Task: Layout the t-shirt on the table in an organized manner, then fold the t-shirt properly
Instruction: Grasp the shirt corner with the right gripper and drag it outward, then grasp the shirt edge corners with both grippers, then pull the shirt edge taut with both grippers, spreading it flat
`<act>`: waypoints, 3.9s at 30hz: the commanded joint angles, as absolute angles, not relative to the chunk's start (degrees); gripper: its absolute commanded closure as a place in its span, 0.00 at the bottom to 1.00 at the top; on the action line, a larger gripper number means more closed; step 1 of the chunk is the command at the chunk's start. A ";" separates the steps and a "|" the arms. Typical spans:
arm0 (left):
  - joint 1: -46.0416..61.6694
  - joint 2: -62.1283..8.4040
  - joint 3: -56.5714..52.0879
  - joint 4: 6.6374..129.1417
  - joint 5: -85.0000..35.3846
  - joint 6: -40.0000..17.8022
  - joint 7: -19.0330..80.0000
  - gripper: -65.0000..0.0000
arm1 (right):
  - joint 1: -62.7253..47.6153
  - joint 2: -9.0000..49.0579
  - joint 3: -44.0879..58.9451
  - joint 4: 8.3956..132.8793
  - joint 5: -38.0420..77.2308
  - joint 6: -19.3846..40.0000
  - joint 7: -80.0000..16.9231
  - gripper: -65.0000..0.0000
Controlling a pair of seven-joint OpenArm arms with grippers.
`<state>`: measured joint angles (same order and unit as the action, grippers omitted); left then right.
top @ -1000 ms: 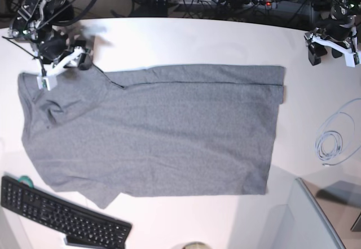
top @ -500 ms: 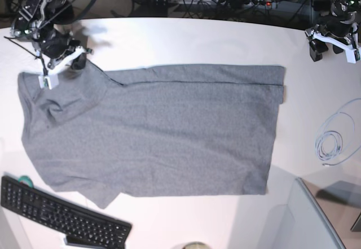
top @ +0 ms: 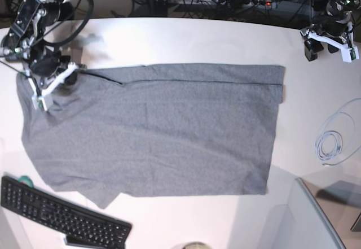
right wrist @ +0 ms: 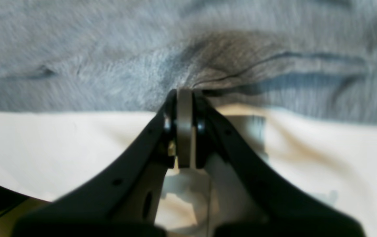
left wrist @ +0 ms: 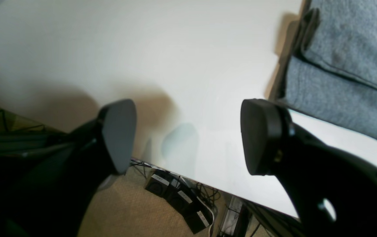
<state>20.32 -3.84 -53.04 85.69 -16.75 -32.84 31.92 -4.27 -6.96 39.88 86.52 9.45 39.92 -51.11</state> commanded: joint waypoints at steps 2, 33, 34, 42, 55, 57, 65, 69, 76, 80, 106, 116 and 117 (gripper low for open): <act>20.53 -4.62 -53.23 86.81 -17.45 -32.84 30.64 0.28 | -1.80 -5.58 39.78 87.34 10.24 40.00 -52.09 1.00; 21.49 -1.98 -43.03 86.11 -17.45 -32.92 30.46 0.28 | 8.13 -2.68 31.96 86.99 2.24 40.00 -39.16 0.48; 20.62 -1.45 -43.03 86.02 -17.45 -32.92 29.67 0.28 | 6.02 -2.68 31.96 89.01 3.56 40.00 -39.16 0.48; 15.60 -0.40 -42.68 75.82 -17.45 -32.92 23.34 0.28 | -3.38 -2.51 31.96 94.46 8.57 40.00 -39.16 0.48; 11.12 -0.40 -42.68 67.91 -17.45 -32.92 23.34 0.44 | -4.62 -4.97 42.33 94.46 8.75 40.00 -39.16 0.48; 11.21 -0.40 -42.68 67.91 -17.45 -32.92 23.34 0.61 | -3.03 -5.85 47.78 94.29 8.75 40.00 -39.16 0.48; 11.38 -0.48 -42.68 67.82 -17.45 -32.92 23.34 1.00 | 0.48 -6.20 63.34 92.26 8.75 40.00 -39.60 0.47; 11.82 -0.48 -42.68 68.44 -17.45 -32.92 23.34 1.00 | 0.40 -6.29 65.98 88.48 8.75 40.00 -39.69 0.47; 13.05 -1.36 -42.68 68.79 -17.45 -32.92 23.60 1.00 | 0.48 -6.02 67.74 78.37 8.75 40.00 -39.52 0.47; 13.93 -1.71 -42.68 69.05 -17.45 -32.92 23.52 1.00 | 1.45 -5.32 67.82 74.33 10.59 40.00 -39.16 0.47; 14.55 -3.82 -42.68 70.46 -16.92 -32.92 23.69 1.00 | 6.20 0.92 70.02 60.44 20.26 40.00 -39.25 0.64; 14.55 -6.29 -42.68 70.29 -16.92 -32.92 23.69 1.00 | 4.97 4.26 69.85 60.97 20.18 40.00 -40.22 0.99; 14.55 -6.46 -42.68 70.20 -16.92 -32.92 23.69 1.00 | 4.62 4.62 69.23 60.97 20.18 40.00 -41.10 0.99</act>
<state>14.44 -5.28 -42.28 69.60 -16.78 -33.30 24.64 4.16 3.31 69.19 59.92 19.22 39.92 -42.52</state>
